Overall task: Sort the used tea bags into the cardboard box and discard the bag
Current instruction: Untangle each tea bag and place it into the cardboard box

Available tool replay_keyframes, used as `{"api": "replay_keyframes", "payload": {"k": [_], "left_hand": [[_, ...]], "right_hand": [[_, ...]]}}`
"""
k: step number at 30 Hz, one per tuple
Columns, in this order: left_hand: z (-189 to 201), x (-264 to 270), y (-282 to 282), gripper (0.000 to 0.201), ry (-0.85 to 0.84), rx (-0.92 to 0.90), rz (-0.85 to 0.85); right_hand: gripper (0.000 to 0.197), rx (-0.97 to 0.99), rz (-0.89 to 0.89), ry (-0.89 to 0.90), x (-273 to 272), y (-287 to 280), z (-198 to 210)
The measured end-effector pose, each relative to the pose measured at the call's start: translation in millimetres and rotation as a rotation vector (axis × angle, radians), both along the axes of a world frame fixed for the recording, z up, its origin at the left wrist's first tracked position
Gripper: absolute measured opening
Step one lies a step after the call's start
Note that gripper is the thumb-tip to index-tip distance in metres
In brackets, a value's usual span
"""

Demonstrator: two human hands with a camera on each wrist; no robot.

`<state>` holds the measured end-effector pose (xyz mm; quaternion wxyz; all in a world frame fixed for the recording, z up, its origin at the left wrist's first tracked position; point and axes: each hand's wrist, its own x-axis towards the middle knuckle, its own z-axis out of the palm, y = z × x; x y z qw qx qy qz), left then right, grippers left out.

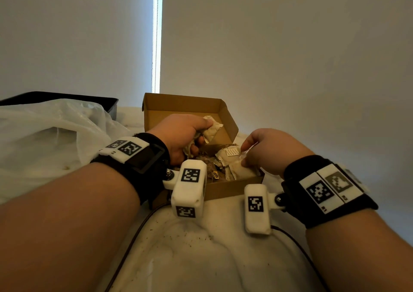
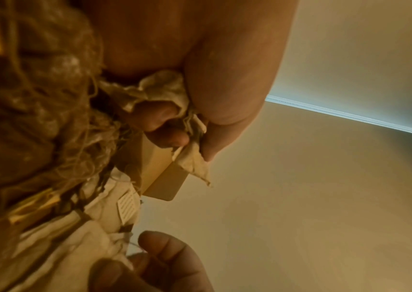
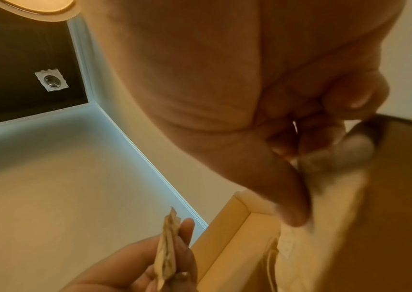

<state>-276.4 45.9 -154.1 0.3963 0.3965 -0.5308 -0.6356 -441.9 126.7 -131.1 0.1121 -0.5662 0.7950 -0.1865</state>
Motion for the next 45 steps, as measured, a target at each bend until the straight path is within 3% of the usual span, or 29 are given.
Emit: {"api": "replay_keyframes", "payload": {"k": [5,10,14,17,20,25,27,32,35,39,41,45], "left_hand": [[-1,-1,-2,0.026,-0.003,0.003,-0.006],[-1,-1,-2,0.023,-0.005,0.011,-0.002],[-2,-1,-2,0.026,-0.006,0.013,-0.008],[-2,-1,-3,0.027,-0.017,0.012,-0.014],[-2,-1,-3,0.027,-0.016,0.011,-0.013],[-2,-1,-2,0.024,-0.02,0.001,-0.012],[-1,0,-1,0.024,-0.019,-0.001,-0.012],[-2,0,-2,0.029,-0.007,-0.002,-0.023],[-1,0,-1,0.03,-0.002,-0.012,-0.047],[-1,1,1,0.029,-0.013,-0.046,-0.087],[0,1,1,0.027,-0.034,-0.088,-0.111],[2,3,4,0.022,-0.078,-0.142,-0.21]], "right_hand": [[0.035,0.114,-0.005,0.2,1,-2,-4],[0.037,0.171,0.035,0.275,1,1,-5],[0.029,0.182,0.115,0.162,-1,2,-6],[0.032,0.25,0.171,0.257,3,-1,-9],[0.034,0.236,0.158,0.268,6,-2,-10],[0.022,0.094,0.055,0.126,0,-4,-9],[0.023,0.069,0.042,0.137,0,-4,-9],[0.036,0.225,0.1,0.256,7,0,-10],[0.033,0.081,0.076,0.139,3,-2,-10],[0.035,-0.439,0.066,-0.367,6,3,-10],[0.036,-0.494,0.115,-0.579,12,2,-14],[0.018,-0.491,0.193,-0.54,17,-7,-23]]}}
